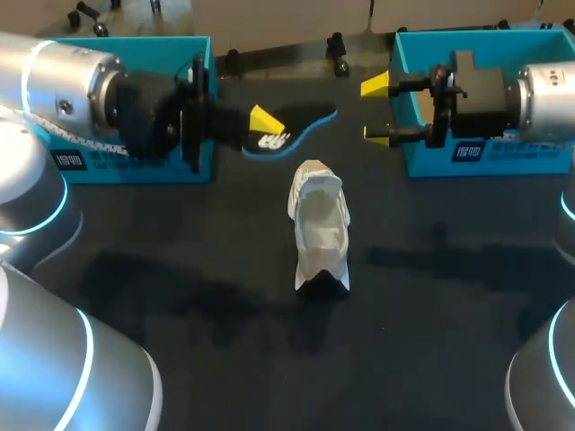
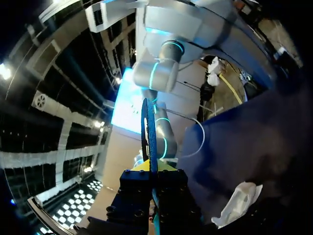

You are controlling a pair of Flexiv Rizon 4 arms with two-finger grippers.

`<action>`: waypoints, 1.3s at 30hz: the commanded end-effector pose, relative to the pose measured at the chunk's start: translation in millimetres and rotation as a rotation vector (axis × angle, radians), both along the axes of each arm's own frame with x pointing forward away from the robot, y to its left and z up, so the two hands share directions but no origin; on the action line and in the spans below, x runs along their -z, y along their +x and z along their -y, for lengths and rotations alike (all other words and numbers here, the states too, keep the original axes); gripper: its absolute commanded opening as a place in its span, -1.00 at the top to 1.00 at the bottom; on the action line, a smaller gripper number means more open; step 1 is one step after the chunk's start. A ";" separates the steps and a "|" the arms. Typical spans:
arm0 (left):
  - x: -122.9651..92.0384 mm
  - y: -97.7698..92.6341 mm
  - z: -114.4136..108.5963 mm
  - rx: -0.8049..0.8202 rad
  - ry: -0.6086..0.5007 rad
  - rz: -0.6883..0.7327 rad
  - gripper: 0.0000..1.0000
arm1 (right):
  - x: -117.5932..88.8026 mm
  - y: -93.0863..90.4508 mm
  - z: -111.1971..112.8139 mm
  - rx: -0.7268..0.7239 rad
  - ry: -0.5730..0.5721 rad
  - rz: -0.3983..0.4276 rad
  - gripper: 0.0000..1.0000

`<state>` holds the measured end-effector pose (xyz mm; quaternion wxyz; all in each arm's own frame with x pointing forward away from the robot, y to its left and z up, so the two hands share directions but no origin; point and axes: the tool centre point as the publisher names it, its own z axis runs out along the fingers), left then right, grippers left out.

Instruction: Take the shoe out of the shoebox, open the shoe tongue, remove and reinsert the insole, then place the shoe into the shoebox

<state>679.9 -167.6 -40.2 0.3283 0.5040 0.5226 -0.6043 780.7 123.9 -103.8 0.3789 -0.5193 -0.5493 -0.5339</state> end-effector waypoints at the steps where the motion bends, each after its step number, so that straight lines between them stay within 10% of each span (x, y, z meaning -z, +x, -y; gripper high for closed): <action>1: 12.4 5.8 0.9 0.002 -0.044 0.128 1.00 | 0.3 0.2 -2.2 0.003 -0.002 -0.001 -1.00; 39: 79.7 40.7 43.9 -0.092 -0.018 0.508 1.00 | 12.7 -5.0 -39.6 -0.096 0.015 -0.123 -1.00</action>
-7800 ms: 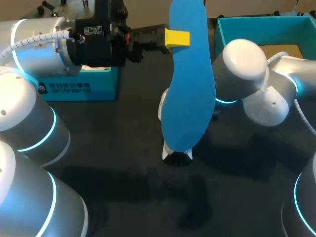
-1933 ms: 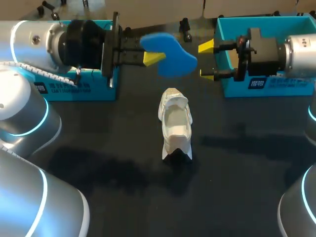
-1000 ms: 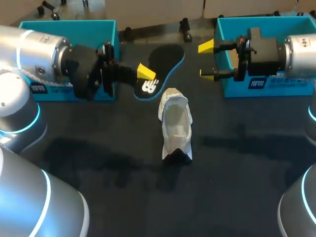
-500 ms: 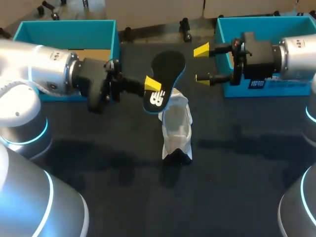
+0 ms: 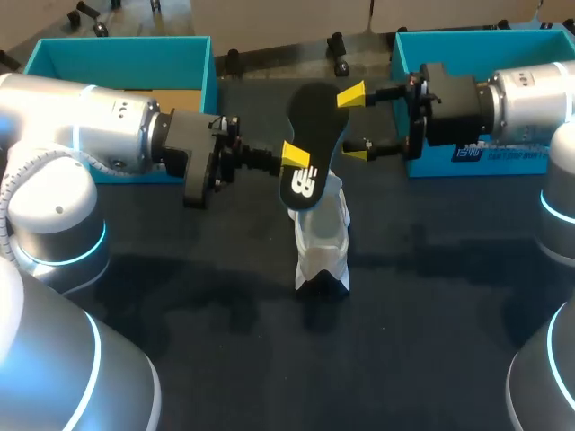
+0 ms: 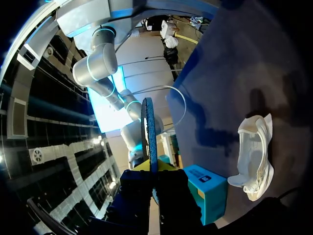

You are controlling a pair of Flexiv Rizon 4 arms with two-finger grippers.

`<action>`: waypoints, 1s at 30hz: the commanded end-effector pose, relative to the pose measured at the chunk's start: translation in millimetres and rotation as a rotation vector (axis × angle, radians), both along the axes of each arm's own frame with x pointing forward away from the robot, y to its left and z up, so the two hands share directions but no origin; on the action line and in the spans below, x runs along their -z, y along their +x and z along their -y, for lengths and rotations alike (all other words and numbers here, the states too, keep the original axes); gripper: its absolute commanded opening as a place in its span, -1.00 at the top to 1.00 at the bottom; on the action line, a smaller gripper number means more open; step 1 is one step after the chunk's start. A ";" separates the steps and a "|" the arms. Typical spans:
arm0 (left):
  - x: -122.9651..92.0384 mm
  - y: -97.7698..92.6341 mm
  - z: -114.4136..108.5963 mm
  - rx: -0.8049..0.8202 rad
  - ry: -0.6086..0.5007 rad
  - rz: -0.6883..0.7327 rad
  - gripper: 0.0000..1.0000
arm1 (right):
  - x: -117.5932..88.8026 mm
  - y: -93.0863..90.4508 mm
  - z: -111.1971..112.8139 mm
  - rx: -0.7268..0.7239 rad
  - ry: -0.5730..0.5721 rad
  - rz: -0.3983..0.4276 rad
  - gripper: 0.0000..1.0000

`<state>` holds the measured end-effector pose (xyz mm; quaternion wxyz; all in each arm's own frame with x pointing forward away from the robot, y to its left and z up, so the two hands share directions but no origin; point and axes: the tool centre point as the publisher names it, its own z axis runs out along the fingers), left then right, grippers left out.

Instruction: Take the shoe out of the shoebox, open the shoe tongue, remove and reinsert the insole, then place the shoe into the shoebox

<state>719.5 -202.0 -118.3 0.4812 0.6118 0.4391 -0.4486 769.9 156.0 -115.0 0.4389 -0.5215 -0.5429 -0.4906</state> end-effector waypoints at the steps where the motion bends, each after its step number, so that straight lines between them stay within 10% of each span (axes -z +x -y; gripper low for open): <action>1: 2.1 0.9 10.7 0.001 0.007 0.004 1.00 | 2.2 6.1 -8.4 -0.010 -0.005 -0.006 -0.96; 12: 5.8 -0.8 10.2 -0.006 0.018 -0.014 1.00 | 4.1 6.1 -7.4 0.006 -0.004 -0.012 1.00; 26: 4.7 -0.1 16.7 -0.026 0.018 -0.039 1.00 | 6.0 7.8 -6.5 0.006 -0.006 -0.005 1.00; 28: 3.9 0.2 16.6 -0.037 0.026 -0.037 -0.94 | 6.9 7.7 -4.9 0.016 -0.007 -0.004 1.00; 30: 2.1 1.1 14.4 -0.038 0.032 -0.049 -1.00 | 9.1 7.9 -2.9 0.020 -0.007 -0.004 1.00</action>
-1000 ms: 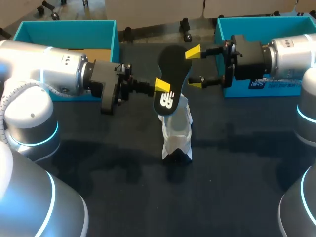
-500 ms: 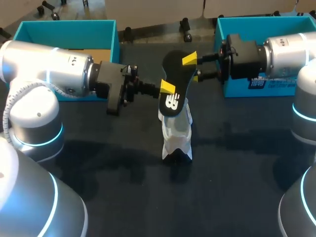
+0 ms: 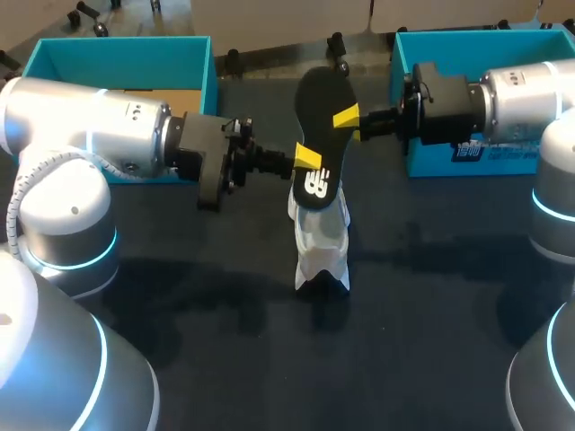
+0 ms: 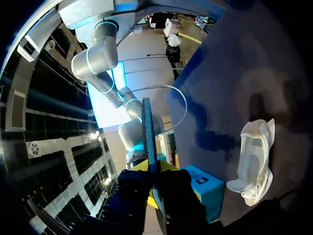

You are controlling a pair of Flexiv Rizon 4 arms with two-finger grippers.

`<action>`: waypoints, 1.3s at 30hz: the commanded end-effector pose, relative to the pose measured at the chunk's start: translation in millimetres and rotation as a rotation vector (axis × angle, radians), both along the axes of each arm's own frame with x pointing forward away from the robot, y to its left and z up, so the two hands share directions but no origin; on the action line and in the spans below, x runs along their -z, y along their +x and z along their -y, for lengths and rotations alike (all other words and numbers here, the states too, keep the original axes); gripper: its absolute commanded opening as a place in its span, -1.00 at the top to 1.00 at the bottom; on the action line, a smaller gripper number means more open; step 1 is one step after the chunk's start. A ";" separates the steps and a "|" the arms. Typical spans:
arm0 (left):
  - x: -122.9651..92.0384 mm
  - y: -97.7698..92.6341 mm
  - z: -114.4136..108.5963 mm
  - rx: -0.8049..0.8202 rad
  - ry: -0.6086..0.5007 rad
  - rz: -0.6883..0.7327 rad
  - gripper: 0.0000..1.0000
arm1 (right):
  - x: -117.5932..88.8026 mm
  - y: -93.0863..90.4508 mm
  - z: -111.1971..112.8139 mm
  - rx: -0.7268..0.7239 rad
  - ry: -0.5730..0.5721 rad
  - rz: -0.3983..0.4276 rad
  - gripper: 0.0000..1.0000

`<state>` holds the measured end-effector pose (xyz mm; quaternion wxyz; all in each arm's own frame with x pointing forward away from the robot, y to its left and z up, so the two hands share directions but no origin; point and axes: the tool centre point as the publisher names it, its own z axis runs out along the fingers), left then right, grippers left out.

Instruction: Take the shoe out of the shoebox, open the shoe tongue, remove and reinsert the insole, then place the shoe into the shoebox

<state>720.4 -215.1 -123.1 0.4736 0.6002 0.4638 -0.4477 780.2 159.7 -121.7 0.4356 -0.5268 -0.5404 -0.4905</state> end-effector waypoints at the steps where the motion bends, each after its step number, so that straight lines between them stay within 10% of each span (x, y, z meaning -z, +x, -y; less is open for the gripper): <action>1: -3.2 0.6 -0.1 -0.003 0.019 -0.010 -1.00 | 3.6 -2.2 1.9 0.012 -0.003 -0.002 1.00; 17: -20.2 20.1 -33.0 -0.037 0.302 -0.025 -1.00 | 20.8 2.5 12.1 0.020 -0.004 -0.023 1.00; 39: -50.4 53.8 -19.1 -0.072 0.858 -0.014 -1.00 | 36.2 5.8 6.3 -0.009 0.006 -0.031 1.00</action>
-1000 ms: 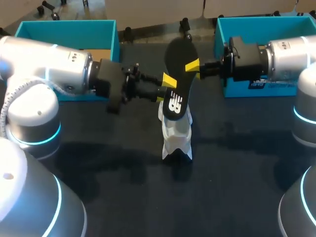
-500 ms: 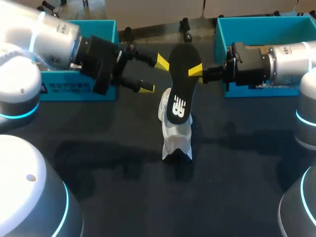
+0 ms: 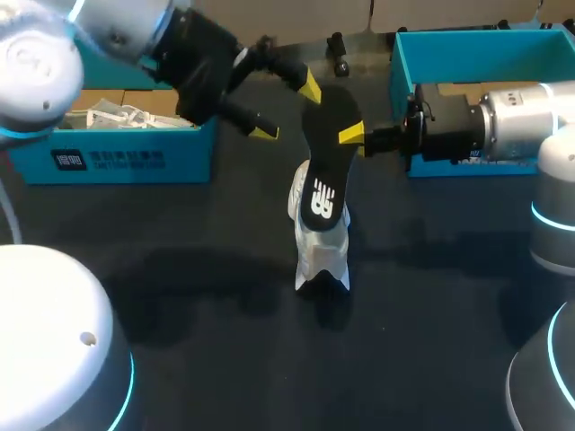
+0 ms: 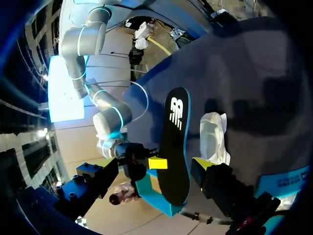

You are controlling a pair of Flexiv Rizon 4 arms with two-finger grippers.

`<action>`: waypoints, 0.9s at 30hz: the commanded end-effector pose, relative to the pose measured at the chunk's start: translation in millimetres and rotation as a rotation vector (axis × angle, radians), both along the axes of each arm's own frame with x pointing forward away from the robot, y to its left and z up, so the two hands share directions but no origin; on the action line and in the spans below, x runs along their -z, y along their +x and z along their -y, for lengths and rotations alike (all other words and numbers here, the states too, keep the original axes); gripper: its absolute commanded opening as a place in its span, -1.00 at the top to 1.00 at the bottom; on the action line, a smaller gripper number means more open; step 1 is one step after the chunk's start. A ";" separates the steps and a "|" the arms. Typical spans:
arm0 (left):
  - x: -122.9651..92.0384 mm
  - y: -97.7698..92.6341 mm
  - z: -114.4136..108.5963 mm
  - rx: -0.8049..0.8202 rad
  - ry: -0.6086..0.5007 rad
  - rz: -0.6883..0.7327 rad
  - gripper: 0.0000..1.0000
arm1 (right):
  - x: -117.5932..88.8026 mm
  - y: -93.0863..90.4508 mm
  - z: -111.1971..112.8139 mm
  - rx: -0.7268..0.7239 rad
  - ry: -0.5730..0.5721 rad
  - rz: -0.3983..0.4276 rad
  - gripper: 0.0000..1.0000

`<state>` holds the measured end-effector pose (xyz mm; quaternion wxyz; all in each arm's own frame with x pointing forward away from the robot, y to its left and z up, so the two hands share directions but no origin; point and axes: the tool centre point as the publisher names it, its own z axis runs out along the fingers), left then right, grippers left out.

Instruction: Take the shoe out of the shoebox, open the shoe tongue, remove and reinsert the insole, then place the shoe into the shoebox

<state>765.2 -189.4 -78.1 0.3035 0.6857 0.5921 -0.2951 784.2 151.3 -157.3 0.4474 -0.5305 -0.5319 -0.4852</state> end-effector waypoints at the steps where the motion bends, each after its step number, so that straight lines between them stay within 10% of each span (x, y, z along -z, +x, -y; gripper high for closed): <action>1: -6.0 9.8 6.7 -0.004 0.328 -0.010 -1.00 | 1.1 1.9 -2.2 -0.007 -0.007 -0.002 1.00; 27: -46.4 26.7 22.0 0.043 0.744 -0.015 -1.00 | 5.0 5.1 -5.3 -0.027 -0.026 -0.002 1.00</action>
